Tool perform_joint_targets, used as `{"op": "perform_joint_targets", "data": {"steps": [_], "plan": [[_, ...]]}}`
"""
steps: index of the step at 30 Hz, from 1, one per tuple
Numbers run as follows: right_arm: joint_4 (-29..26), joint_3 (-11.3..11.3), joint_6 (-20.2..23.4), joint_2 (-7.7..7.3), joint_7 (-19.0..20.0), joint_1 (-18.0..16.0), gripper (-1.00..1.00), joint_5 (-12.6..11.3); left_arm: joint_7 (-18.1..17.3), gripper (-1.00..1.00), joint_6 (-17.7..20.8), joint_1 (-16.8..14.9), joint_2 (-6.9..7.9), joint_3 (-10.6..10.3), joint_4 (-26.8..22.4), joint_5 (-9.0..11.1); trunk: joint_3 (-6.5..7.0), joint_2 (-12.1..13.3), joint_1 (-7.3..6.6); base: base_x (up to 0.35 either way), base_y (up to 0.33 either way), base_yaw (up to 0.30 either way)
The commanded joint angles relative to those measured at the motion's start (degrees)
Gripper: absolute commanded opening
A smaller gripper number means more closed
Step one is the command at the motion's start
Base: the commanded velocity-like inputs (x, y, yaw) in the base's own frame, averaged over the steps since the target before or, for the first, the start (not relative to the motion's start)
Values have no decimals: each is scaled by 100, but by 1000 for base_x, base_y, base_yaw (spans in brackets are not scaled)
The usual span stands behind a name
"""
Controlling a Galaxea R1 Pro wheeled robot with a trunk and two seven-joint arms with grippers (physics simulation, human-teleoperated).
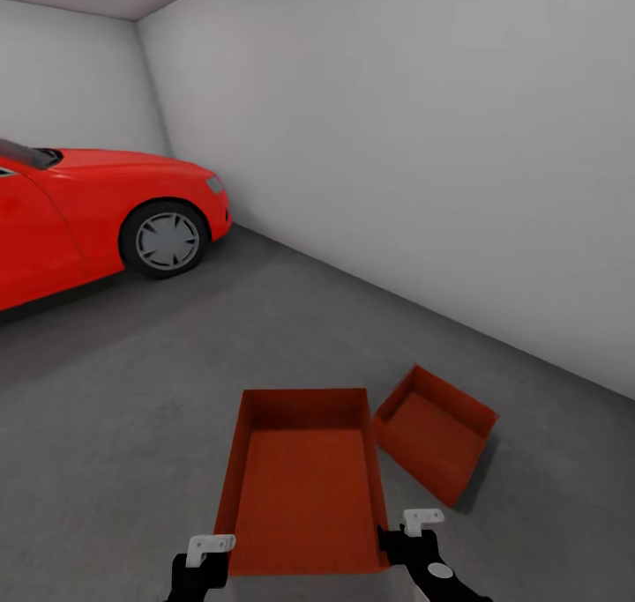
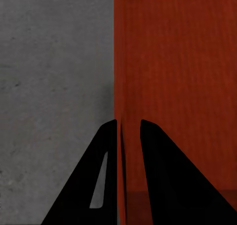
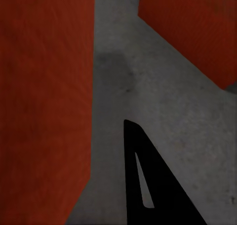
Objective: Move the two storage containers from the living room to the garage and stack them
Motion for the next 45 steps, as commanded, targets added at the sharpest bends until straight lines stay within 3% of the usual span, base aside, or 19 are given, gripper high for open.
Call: {"op": "perform_joint_targets", "data": {"steps": [1, 16, 45], "plan": [[4, -43, -20, -93, -71, -6, -100, -1, 52, -100, -14, -4, 5, 89, 0, 73, -4, -2, 3, 325, 107, 0], [3, -43, -20, -93, -71, -6, -100, -1, 52, -100, -14, -4, 5, 89, 0, 73, -4, -2, 3, 286, 88, -50], [3, -43, -17, -93, -71, -6, -100, -1, 52, -100, -22, -4, 5, 89, -9, 73, -4, -2, 3, 10, 2, -263]]}}
